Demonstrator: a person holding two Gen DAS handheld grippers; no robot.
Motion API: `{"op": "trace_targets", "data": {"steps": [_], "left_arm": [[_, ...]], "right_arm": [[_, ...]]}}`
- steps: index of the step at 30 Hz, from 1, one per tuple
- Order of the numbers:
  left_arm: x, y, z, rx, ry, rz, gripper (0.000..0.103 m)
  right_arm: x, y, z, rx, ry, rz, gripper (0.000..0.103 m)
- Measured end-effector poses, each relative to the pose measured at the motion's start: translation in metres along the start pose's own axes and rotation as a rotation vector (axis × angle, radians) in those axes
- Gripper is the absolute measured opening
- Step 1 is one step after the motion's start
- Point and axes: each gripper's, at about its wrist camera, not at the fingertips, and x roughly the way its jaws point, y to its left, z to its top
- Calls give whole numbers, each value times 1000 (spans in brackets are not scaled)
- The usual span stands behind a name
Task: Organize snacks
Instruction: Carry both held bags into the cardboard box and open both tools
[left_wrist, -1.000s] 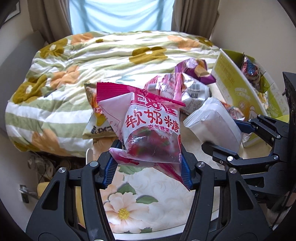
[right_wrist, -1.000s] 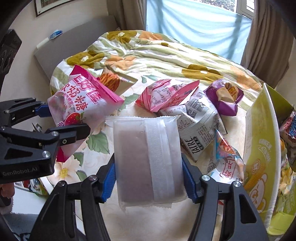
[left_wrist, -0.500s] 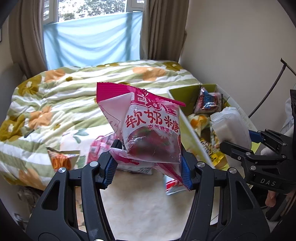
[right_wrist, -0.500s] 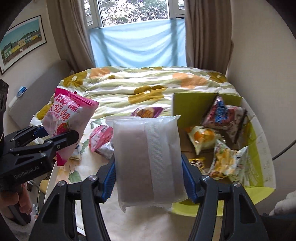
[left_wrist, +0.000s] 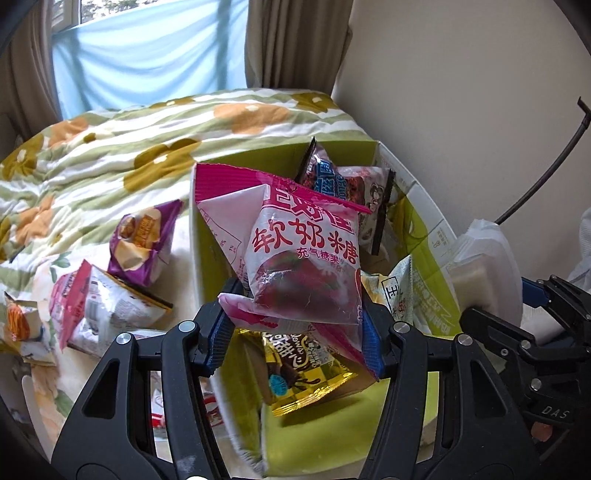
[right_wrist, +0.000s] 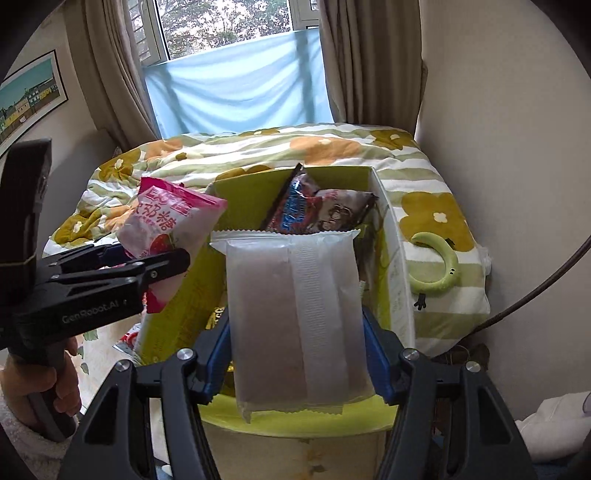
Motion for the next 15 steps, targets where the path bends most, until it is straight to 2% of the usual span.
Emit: {"op": "trace_targets", "data": {"steps": [3, 4, 5, 6, 10, 15], "left_arm": [[16, -7, 0, -30, 31, 18, 60], [18, -9, -1, -40, 33, 25, 69], [18, -9, -1, -46, 35, 44, 91], [17, -9, -2, -48, 30, 66, 100], [2, -2, -10, -60, 12, 109, 102], [-18, 17, -29, -127, 2, 136, 102]], "right_arm": [[5, -17, 0, -5, 20, 24, 59], [6, -20, 0, -9, 24, 34, 59], [7, -24, 0, -14, 26, 43, 59], [10, -26, 1, -18, 30, 52, 59], [19, -33, 3, -31, 37, 93, 59], [26, -28, 6, -70, 40, 147, 59]]}}
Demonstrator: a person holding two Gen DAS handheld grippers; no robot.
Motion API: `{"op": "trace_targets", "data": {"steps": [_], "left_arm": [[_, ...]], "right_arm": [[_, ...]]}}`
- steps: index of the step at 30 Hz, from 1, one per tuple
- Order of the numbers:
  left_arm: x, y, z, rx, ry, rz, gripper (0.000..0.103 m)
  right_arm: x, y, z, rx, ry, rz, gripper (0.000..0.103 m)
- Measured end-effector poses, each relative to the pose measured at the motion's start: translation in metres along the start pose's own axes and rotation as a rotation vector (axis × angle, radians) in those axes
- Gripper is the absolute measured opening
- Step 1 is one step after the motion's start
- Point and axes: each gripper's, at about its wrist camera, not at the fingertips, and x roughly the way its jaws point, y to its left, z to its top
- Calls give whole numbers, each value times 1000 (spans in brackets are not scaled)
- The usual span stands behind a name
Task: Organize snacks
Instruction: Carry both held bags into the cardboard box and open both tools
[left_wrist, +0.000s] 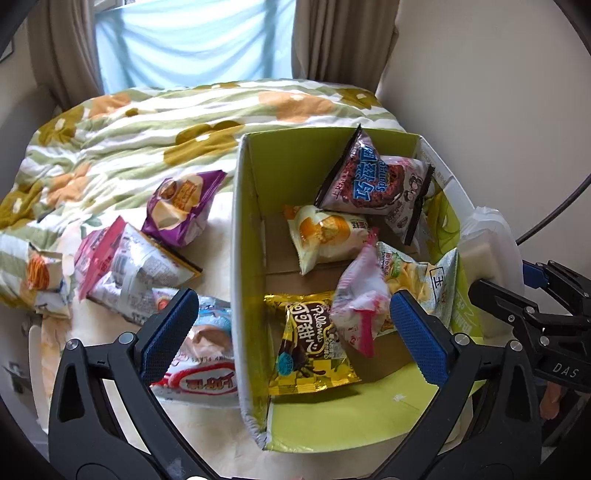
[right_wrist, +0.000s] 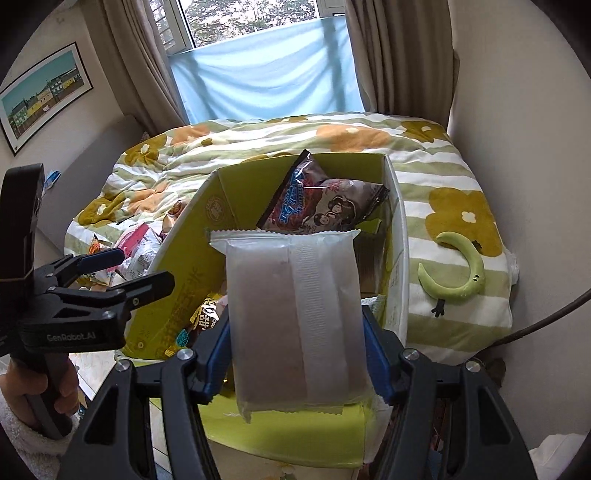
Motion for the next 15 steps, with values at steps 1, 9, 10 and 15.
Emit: {"op": "trace_targets", "data": {"steps": [1, 9, 10, 15], "left_arm": [[-3, 4, -3, -13, -2, 9, 102], [-22, 26, -24, -69, -14, 60, 102], [-23, 28, -27, -72, -14, 67, 102], [-27, 34, -40, -94, -4, 73, 102]], "right_arm": [[2, 3, 1, -10, 3, 12, 59], [20, 24, -3, -81, 39, 54, 59], [23, 24, -5, -79, 46, 46, 59], [34, 16, -16, -31, 85, 38, 60]]}}
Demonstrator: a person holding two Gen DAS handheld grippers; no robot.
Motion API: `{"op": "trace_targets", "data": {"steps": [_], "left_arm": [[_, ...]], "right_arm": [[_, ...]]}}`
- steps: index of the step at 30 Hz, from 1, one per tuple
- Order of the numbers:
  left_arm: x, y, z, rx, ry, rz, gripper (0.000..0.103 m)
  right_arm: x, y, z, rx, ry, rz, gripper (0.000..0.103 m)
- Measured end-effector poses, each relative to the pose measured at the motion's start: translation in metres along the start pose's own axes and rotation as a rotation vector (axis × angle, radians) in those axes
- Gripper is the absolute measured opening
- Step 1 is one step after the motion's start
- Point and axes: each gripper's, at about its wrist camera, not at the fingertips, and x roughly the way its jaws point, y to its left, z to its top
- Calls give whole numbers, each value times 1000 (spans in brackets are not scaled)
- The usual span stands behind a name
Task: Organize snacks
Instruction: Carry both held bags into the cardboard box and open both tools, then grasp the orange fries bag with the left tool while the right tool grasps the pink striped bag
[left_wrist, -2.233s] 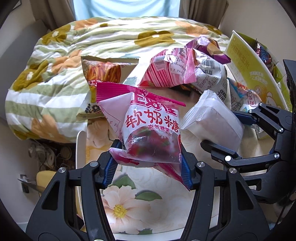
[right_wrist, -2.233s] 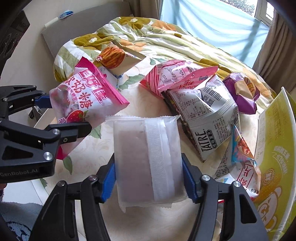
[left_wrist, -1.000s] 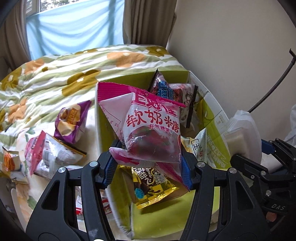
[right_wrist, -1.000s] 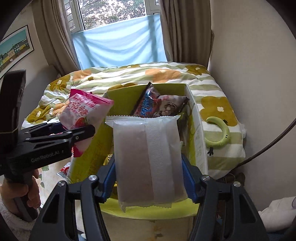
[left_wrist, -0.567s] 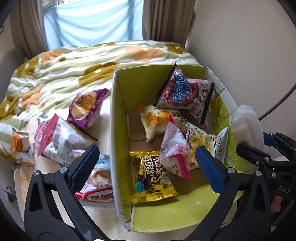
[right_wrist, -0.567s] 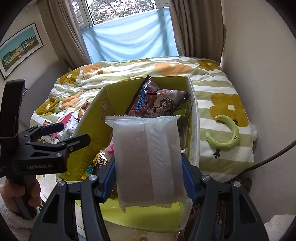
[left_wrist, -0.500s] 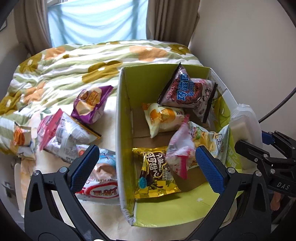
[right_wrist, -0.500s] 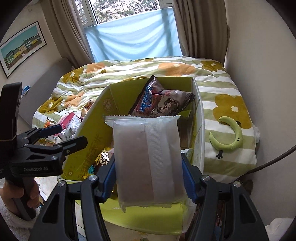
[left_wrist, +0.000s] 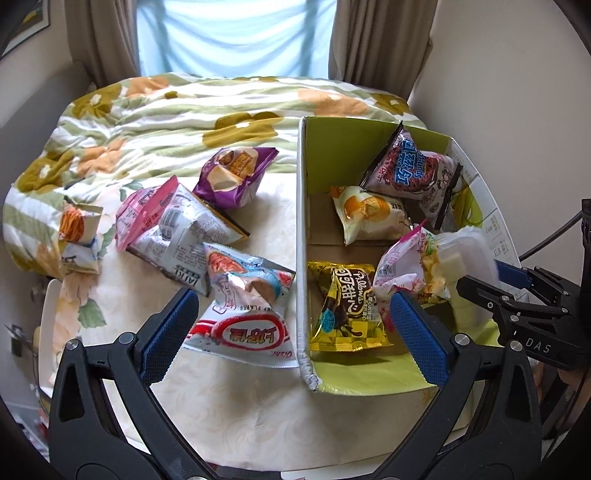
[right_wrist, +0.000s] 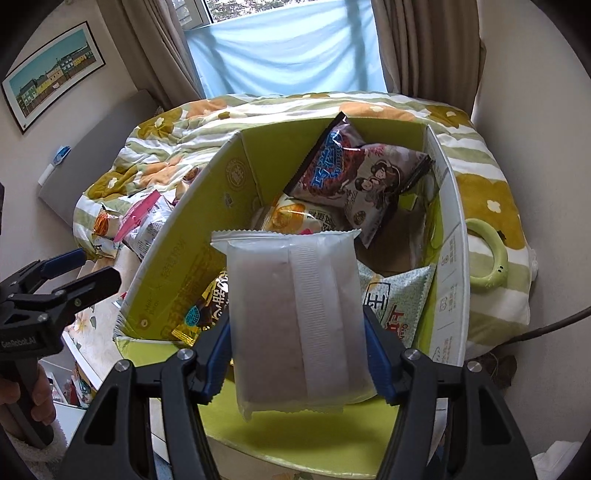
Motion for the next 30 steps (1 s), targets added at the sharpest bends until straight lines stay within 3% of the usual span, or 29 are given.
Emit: {"op": "trace_targets", "data": {"steps": [2, 3, 4, 17, 23, 30], "left_arm": [[0, 1, -5, -4, 6, -2, 102], [-1, 1, -9, -3, 9, -4, 102], [-2, 2, -12, -2, 10, -4, 102], [-20, 12, -25, 5, 5, -5, 102], [-40, 24, -22, -13, -39, 17, 102], [-71, 64, -21, -71, -89, 103, 102]], "right_arm": [[-3, -3, -4, 7, -35, -3, 71], [-6, -3, -6, 10, -52, -5, 90], [-8, -4, -8, 13, -64, -12, 103], [-23, 3, -24, 29, -71, -21, 103], [-42, 21, -7, -19, -100, -19, 103], [-50, 61, 23, -100, -146, 60, 103]]}}
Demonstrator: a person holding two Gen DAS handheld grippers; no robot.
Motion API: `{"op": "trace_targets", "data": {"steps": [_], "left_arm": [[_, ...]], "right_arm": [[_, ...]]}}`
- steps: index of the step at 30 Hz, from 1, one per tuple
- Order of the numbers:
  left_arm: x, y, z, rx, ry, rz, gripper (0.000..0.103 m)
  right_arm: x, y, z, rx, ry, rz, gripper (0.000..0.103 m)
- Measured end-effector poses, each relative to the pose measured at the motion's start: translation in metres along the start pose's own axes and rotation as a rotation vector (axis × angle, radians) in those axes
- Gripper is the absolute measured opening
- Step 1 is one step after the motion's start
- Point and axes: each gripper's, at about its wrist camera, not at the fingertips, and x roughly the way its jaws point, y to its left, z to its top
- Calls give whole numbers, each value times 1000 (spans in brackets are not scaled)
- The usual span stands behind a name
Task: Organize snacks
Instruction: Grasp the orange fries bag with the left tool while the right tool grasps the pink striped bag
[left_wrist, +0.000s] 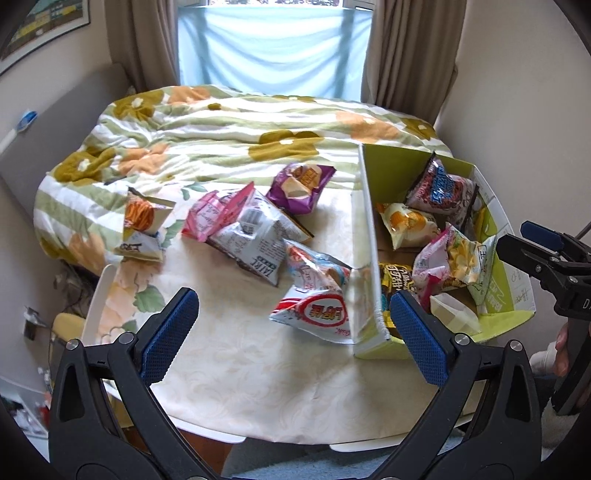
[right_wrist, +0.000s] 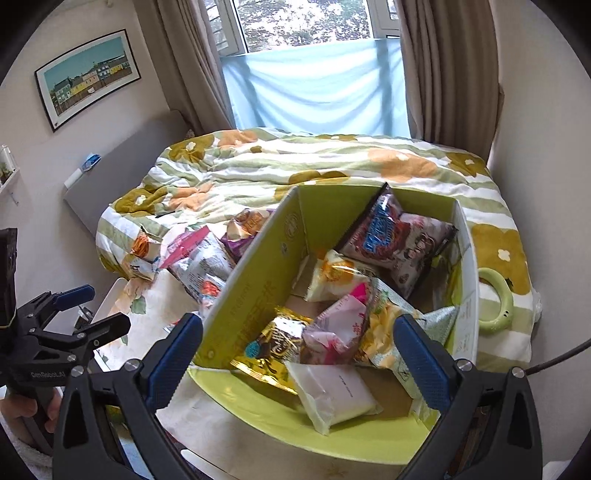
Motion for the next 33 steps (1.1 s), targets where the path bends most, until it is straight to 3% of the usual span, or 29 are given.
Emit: {"op": "trace_targets", "data": {"steps": [3, 9, 15, 23, 33], "left_arm": [[-7, 29, 3, -35, -24, 34, 102], [-5, 99, 18, -105, -53, 60, 102], [14, 166, 40, -98, -38, 62, 102], [66, 239, 63, -45, 50, 14, 102], [156, 284, 74, 57, 176, -91, 102]], "right_arm": [[9, 22, 13, -25, -4, 50, 103], [32, 76, 32, -74, -15, 71, 103], [63, 130, 49, -69, -20, 73, 103], [125, 186, 65, 2, 40, 45, 103], [212, 222, 75, 125, 142, -33, 103]]}}
